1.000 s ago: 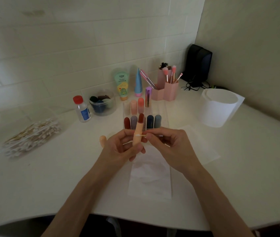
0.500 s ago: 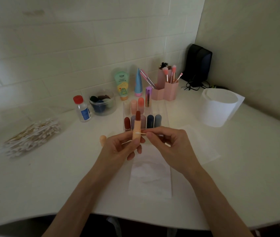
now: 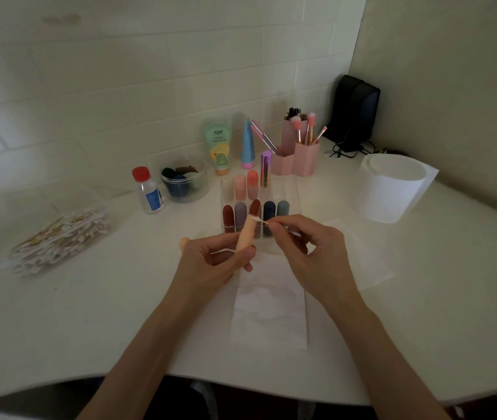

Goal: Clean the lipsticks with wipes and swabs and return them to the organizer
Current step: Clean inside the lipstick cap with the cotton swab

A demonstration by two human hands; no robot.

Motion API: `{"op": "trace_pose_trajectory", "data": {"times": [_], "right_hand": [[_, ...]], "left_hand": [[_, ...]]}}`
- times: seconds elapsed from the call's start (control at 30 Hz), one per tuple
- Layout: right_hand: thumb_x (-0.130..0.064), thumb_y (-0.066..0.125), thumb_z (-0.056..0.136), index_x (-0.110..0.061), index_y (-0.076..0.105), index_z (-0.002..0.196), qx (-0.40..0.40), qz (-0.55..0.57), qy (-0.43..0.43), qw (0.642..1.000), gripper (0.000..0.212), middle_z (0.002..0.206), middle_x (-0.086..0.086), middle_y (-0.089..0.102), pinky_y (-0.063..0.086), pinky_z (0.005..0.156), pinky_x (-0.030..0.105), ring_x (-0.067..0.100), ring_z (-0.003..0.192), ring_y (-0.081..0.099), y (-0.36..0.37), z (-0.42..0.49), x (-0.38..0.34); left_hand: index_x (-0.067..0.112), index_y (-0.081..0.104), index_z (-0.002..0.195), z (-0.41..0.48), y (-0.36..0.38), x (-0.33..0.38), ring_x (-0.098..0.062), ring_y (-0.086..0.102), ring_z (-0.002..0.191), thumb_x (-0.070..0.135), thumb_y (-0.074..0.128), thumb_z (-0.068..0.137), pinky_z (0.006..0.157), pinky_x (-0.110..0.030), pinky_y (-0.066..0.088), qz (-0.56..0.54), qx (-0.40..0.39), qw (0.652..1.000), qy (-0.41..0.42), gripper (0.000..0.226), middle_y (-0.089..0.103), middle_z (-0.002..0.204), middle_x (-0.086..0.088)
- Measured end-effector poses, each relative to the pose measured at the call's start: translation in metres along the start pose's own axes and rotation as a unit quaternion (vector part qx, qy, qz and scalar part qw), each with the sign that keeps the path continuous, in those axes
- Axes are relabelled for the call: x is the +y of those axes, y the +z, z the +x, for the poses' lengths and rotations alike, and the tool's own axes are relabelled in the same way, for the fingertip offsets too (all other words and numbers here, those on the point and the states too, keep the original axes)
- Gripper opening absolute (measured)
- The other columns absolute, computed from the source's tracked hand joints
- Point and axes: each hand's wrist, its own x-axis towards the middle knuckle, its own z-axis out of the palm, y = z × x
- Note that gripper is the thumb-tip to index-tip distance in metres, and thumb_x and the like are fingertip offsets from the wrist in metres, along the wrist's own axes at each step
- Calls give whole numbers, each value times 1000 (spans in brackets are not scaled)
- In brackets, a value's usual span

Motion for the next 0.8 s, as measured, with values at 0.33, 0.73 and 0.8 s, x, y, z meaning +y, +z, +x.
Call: {"op": "trace_pose_trajectory", "data": {"times": [0.33, 0.73, 0.8], "right_hand": [[-14, 71, 95, -11, 78, 103, -14, -13, -5, 1000, 11, 79, -27, 63, 42, 67, 6, 0, 72, 62, 0, 1, -1], [-19, 69, 96, -15, 77, 104, -2, -11, 1, 1000, 12, 73, -18, 62, 43, 63, 11, 9, 66, 58, 1, -1, -3], [-21, 68, 96, -16, 77, 104, -2, -12, 0, 1000, 13, 72, -25, 59, 43, 62, 12, 9, 65, 57, 2, -1, -3]], "left_hand": [[17, 74, 118, -1, 0, 2, -5, 61, 58, 25, 72, 90, 55, -14, 43, -1, 2, 1000, 2, 29, 76, 77, -3], [16, 74, 118, -2, 1, 4, -5, 65, 61, 25, 73, 89, 58, -12, 45, 1, 6, 1000, -4, 30, 76, 77, 0], [17, 75, 117, -2, 1, 4, -4, 64, 60, 25, 73, 89, 58, -11, 45, -1, 6, 1000, -3, 29, 76, 77, 0]]}}
